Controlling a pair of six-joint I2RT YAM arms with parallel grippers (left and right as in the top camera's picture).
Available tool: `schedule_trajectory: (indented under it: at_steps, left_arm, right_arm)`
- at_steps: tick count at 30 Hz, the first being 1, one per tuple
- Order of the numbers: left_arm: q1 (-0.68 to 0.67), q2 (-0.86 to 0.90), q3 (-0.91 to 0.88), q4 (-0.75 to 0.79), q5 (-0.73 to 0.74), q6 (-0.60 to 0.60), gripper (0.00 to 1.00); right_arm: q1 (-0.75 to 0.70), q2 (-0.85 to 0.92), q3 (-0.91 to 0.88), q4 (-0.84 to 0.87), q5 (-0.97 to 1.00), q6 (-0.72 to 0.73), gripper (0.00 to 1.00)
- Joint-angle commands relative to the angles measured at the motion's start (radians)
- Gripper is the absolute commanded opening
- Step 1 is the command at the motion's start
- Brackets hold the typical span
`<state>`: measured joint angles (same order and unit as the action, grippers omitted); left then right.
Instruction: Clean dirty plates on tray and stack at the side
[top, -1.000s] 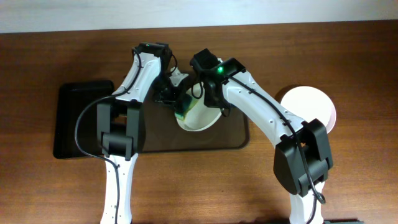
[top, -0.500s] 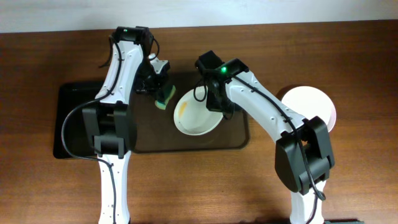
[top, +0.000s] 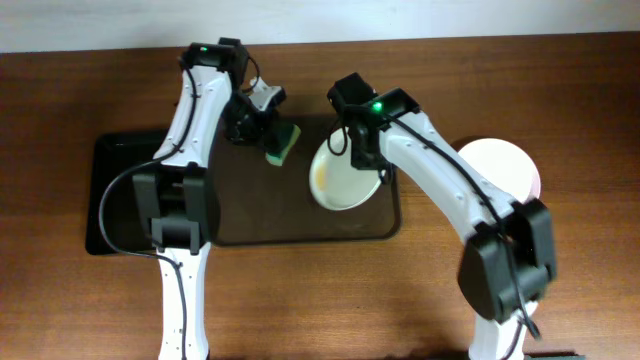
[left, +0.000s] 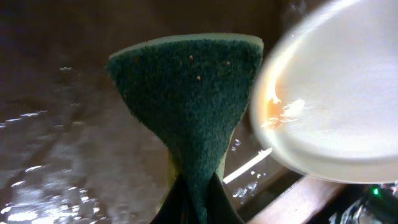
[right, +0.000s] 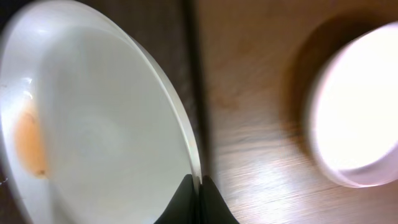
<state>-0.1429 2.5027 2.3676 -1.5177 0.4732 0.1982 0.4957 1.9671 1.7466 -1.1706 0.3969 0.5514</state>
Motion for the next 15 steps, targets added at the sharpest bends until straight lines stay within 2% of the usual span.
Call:
schedule_trajectory:
  at_steps: [1, 6, 10, 15]
  left_arm:
    - [0.048, 0.011, 0.004, 0.018, 0.02, -0.029, 0.01]
    - [0.05, 0.011, 0.004, 0.056, 0.017, -0.029, 0.01]
    - [0.05, 0.011, 0.004, 0.068, 0.017, -0.029, 0.01]
    - [0.055, 0.011, 0.004, 0.067, 0.017, -0.029, 0.01]
  right_arm:
    - [0.072, -0.098, 0.002, 0.008, 0.336, -0.124, 0.04]
    - [0.237, -0.097, 0.002, 0.004, 0.719, -0.155, 0.04]
    - [0.335, -0.097, 0.002, 0.006, 0.943, -0.149, 0.04]
    - [0.397, -0.096, 0.002, -0.001, 1.101, -0.009, 0.04]
